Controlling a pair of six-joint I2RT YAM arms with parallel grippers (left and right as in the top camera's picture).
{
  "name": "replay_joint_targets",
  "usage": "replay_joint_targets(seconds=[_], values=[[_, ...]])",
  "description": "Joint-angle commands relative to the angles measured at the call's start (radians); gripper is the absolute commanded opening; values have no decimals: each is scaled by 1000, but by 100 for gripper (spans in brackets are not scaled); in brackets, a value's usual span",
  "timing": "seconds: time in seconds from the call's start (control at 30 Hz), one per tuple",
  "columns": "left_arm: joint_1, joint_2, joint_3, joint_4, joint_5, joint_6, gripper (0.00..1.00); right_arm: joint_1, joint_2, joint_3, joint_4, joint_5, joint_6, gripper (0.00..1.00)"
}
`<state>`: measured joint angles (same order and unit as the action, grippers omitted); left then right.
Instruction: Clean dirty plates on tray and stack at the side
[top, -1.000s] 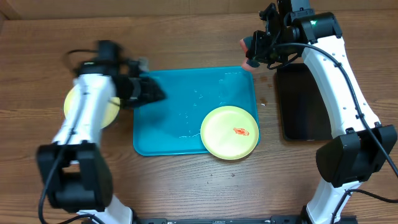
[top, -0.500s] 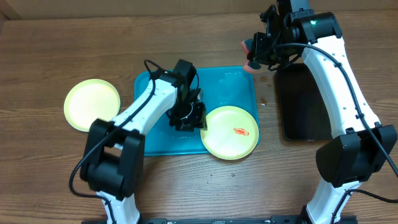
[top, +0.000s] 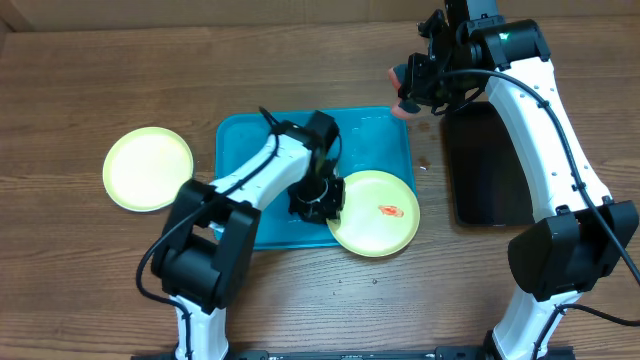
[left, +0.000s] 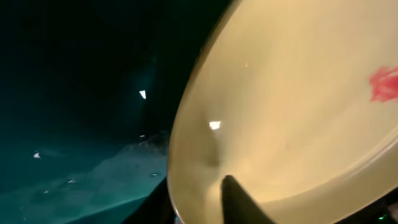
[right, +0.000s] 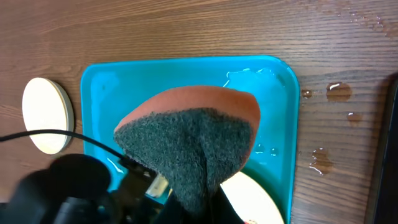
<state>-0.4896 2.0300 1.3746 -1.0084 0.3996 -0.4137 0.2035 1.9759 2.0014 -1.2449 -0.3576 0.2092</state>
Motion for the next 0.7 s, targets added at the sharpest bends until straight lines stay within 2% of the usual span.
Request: replay_joint_targets(seconds=[0.0, 0.03, 0.23, 0.43, 0.57, 0.67], values=[[11, 17, -12, 1, -7, -13, 12, 4, 1, 2, 0, 9, -4, 5], [16, 17, -11, 5, -7, -13, 4, 4, 1, 2, 0, 9, -4, 5], [84, 16, 35, 2, -26, 47, 4, 11, 6, 2, 9, 8, -3, 5], [187, 16, 128, -4, -183, 202, 4, 66, 47, 1, 18, 9, -4, 5], [216, 18, 126, 26, -333, 262, 4, 123, 83, 1, 44, 9, -4, 5], [216, 18, 126, 30, -383, 277, 4, 160, 112, 1, 58, 10, -4, 5]])
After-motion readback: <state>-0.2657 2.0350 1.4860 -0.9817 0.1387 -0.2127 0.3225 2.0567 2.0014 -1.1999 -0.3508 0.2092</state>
